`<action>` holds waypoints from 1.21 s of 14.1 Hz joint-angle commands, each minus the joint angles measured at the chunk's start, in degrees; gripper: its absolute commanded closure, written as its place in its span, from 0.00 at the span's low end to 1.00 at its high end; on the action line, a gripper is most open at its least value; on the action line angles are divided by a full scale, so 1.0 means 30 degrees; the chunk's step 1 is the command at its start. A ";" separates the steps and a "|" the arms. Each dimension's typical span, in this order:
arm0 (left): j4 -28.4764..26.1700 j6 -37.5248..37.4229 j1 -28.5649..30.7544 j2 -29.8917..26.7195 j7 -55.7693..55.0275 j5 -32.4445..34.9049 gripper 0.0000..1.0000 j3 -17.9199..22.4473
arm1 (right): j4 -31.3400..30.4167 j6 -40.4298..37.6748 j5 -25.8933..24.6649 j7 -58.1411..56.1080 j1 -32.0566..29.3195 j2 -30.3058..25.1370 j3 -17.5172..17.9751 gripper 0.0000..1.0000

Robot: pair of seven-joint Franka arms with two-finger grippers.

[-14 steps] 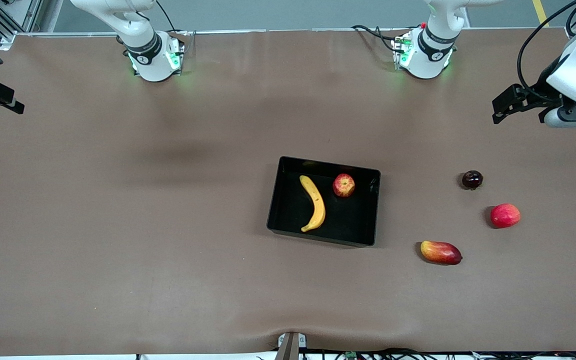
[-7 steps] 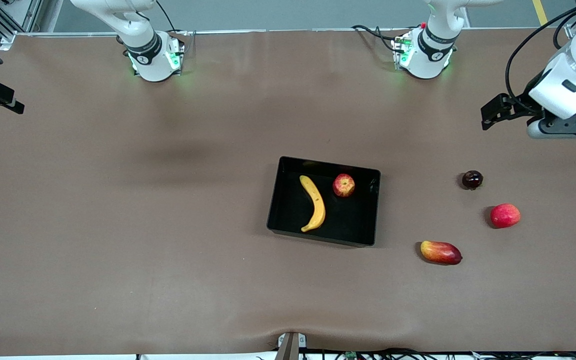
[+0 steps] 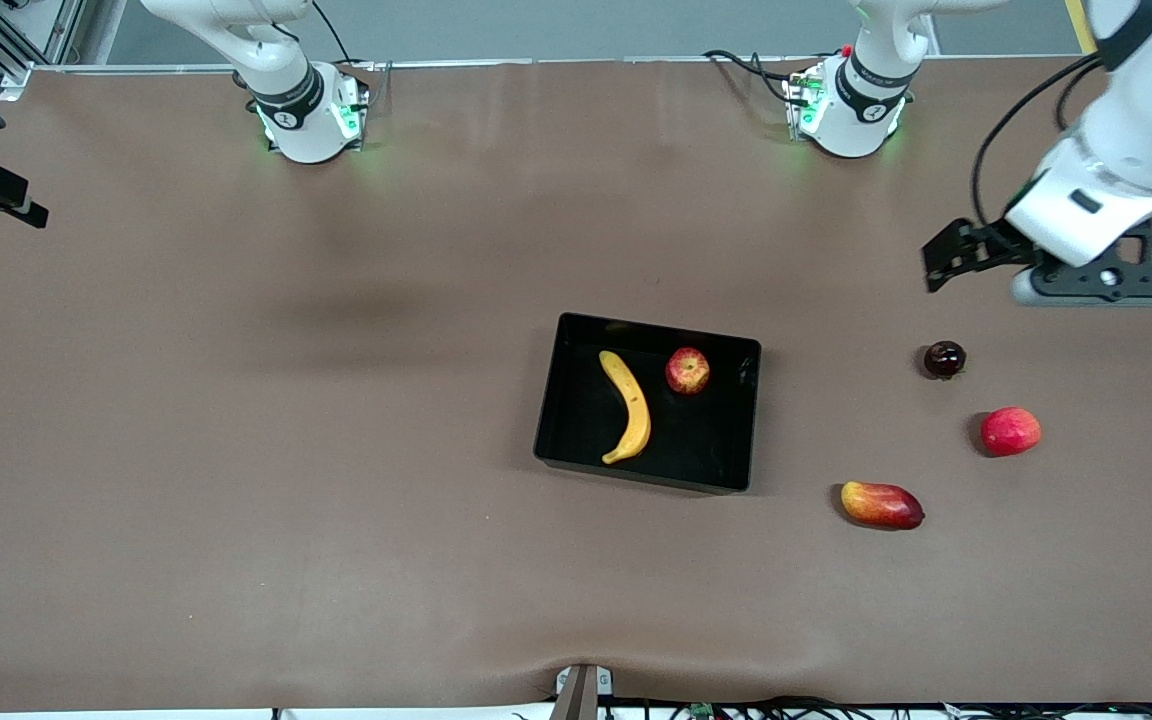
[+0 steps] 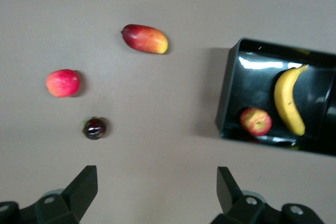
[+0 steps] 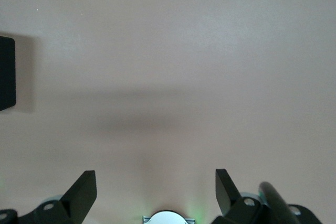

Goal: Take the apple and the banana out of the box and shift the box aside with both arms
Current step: 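Move the left gripper toward the black tray, then lower the left gripper into the tray and grasp the red-yellow apple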

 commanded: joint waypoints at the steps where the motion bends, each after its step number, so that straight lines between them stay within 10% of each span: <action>1: 0.0370 0.1690 -0.0562 0.1174 -0.2489 0.0408 0.00 -0.0948 | -0.0352 0.0057 0.0429 -0.0216 -0.0504 -0.0377 0.0267 0.00; 17: -0.0097 0.8554 -0.6393 0.9993 -0.9496 0.2341 0.00 -0.1301 | 0.0762 0.0233 0.0370 -0.2911 -0.0768 0.0590 0.0267 0.00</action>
